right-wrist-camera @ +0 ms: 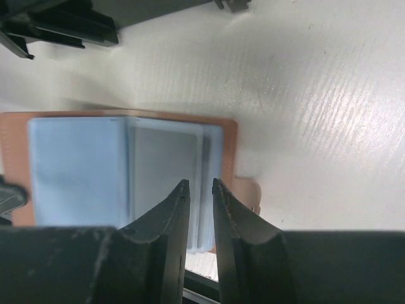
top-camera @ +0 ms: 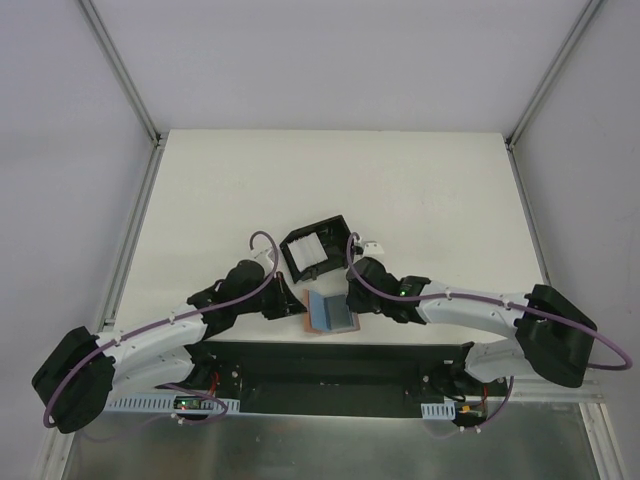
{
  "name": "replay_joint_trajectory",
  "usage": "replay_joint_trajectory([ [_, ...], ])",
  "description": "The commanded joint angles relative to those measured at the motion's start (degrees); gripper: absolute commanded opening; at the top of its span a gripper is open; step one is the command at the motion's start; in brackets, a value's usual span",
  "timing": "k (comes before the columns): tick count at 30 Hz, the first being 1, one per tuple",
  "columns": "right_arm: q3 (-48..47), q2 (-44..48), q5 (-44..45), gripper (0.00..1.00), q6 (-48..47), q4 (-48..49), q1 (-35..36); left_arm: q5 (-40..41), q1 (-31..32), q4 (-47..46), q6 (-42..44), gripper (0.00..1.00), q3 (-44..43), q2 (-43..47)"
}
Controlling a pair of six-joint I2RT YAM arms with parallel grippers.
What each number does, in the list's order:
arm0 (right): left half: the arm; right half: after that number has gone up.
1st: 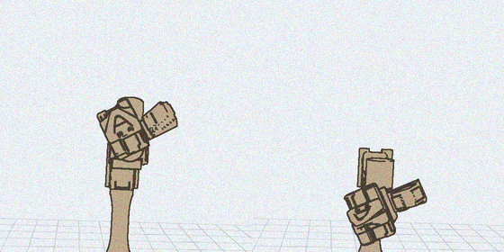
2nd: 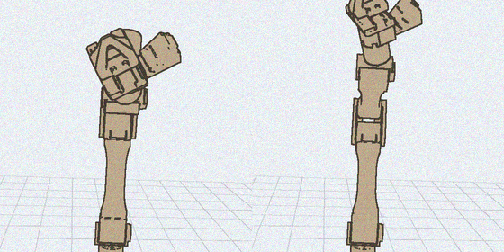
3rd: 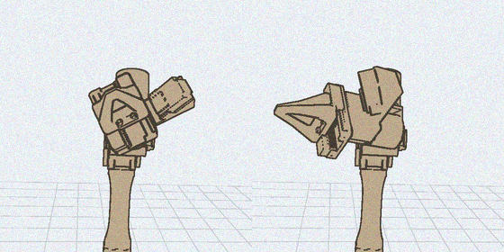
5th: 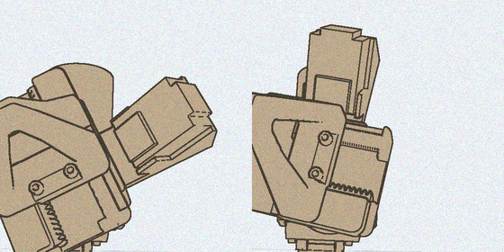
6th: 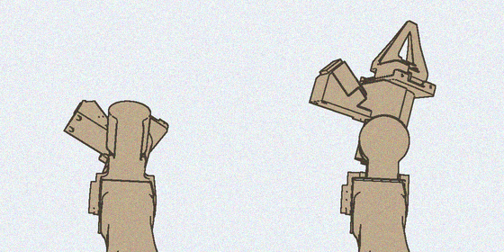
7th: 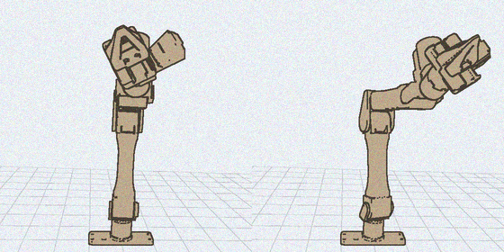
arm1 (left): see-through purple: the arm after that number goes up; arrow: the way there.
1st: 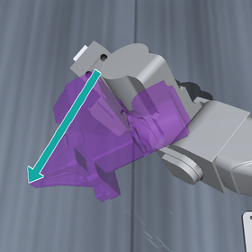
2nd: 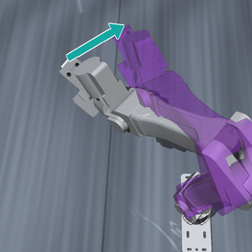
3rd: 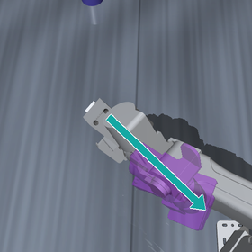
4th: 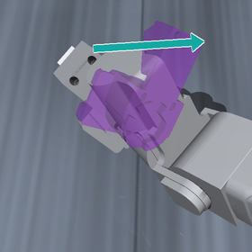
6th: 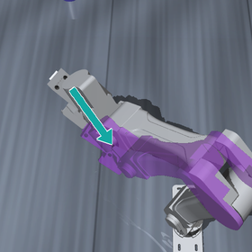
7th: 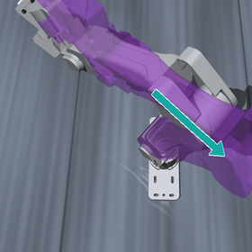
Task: Put the credit cards into the card holder
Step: Insert the credit card into the card holder.
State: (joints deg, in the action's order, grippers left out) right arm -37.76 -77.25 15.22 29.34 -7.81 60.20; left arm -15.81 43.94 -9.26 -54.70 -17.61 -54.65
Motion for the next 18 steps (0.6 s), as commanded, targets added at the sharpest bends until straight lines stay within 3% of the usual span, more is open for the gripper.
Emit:
replay_joint_trajectory([
  [1,-0.21,3.68,-0.36,0.25,-1.12,0.6,-0.09,3.24,0.53,4.16,-0.67,0.0,1.78,0.07],
  [10,-0.3,2.02,-4.76,0.34,-0.43,3.77,-0.09,4.21,0.53,4.6,-0.85,0.0,2.4,0.6],
  [18,0.49,6.84,-1.25,0.43,0.19,-1.67,0.0,5.53,0.53,5.56,-0.94,0.0,2.49,2.18],
])
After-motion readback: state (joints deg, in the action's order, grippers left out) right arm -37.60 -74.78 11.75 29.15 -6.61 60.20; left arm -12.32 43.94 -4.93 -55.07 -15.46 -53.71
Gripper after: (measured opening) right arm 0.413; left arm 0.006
